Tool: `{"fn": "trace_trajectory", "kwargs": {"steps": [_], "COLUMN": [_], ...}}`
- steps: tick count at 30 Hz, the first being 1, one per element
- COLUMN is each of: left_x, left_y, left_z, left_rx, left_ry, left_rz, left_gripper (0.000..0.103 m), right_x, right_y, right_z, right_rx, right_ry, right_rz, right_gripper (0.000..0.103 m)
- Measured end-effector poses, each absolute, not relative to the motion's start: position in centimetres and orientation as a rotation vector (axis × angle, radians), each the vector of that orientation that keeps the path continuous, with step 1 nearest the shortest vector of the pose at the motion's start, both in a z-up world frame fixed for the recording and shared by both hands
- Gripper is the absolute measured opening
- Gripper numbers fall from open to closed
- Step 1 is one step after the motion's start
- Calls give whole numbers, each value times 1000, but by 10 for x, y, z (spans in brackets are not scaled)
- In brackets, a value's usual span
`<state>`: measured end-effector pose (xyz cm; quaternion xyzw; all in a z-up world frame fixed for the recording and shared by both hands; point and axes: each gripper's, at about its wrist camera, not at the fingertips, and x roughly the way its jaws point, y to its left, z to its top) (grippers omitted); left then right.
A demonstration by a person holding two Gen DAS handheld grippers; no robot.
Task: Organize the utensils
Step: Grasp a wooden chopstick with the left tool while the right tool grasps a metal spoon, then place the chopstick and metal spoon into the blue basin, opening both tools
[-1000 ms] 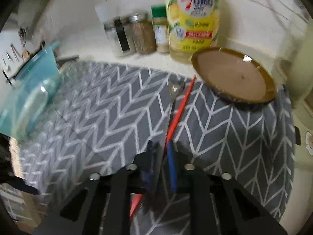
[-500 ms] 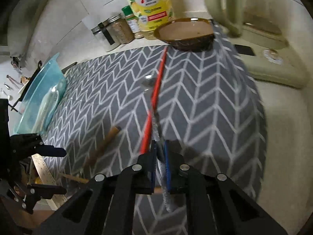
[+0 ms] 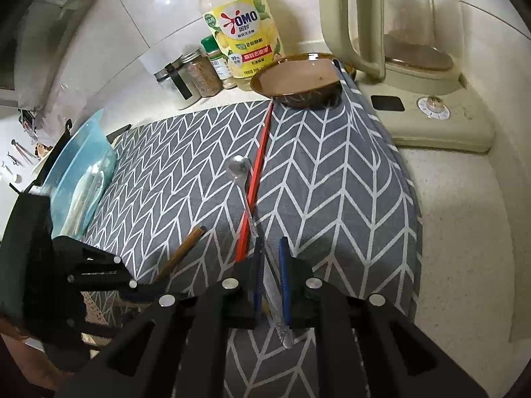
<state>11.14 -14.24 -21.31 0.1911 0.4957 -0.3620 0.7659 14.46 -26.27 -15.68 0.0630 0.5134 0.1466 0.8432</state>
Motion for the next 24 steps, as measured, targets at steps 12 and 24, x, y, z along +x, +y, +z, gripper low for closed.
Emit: {"fn": "trace_trajectory", "kwargs": {"steps": [12,24], "left_x": [116,116], "left_y": [-75,-4], "left_z": [-171,-122], "left_rx": [184,-96], "left_ry": [1054,995], "left_rz": [-690,-582], "left_gripper": [7,7], "right_x": [167,171], "right_y": [-228,-220], "right_z": [-178,-173], "right_rx": [0,-120], "right_ry": [1111,1012], "right_rz": [415,324], "right_gripper": [13,6]}}
